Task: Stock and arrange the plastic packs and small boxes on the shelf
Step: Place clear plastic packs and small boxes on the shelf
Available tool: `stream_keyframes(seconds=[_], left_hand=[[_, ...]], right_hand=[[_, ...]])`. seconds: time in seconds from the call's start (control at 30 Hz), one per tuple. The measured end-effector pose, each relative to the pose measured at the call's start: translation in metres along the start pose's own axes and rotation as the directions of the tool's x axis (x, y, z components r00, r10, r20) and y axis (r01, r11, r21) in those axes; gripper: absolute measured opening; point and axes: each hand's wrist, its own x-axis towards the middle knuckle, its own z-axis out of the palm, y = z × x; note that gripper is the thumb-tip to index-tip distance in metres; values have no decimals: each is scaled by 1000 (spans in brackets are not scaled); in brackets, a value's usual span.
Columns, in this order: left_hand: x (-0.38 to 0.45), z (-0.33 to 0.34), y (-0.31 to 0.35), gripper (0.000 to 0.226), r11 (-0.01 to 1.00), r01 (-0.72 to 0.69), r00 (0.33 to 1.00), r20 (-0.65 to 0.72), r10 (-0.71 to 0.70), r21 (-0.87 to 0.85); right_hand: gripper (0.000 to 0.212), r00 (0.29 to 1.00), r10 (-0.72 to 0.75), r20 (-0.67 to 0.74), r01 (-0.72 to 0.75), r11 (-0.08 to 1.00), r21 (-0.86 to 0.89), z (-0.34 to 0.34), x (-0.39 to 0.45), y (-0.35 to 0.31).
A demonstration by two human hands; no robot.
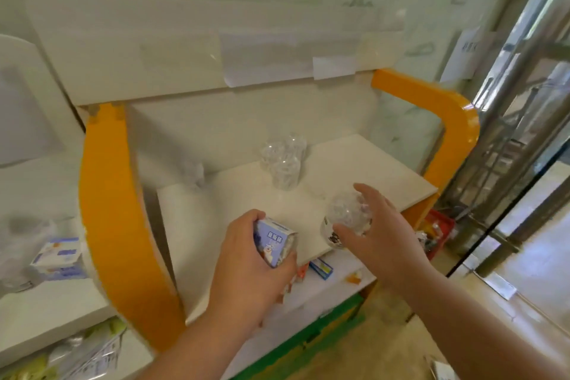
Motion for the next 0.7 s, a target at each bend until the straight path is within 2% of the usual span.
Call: stream_keyframes(seconds=[0.17, 0.33, 0.5, 0.7], left_hand=[[57, 20, -9, 72, 996, -84, 995, -42, 85, 34], [82, 38, -16, 74, 996, -70, 995, -69, 73, 47], [106, 48, -19, 75, 996, -39, 991, -127, 50, 85], [138, 74, 5, 73, 989, 2, 977, -211, 29, 147]], right_hand=[[73, 999, -9, 37, 9, 1000, -12, 27, 80, 22], [72, 996, 5, 91, -5, 1000, 1, 52, 121, 34], [76, 985, -60, 161, 56, 998, 33, 69, 155, 41], [90, 934, -204, 294, 155, 971, 184, 67, 167, 64]])
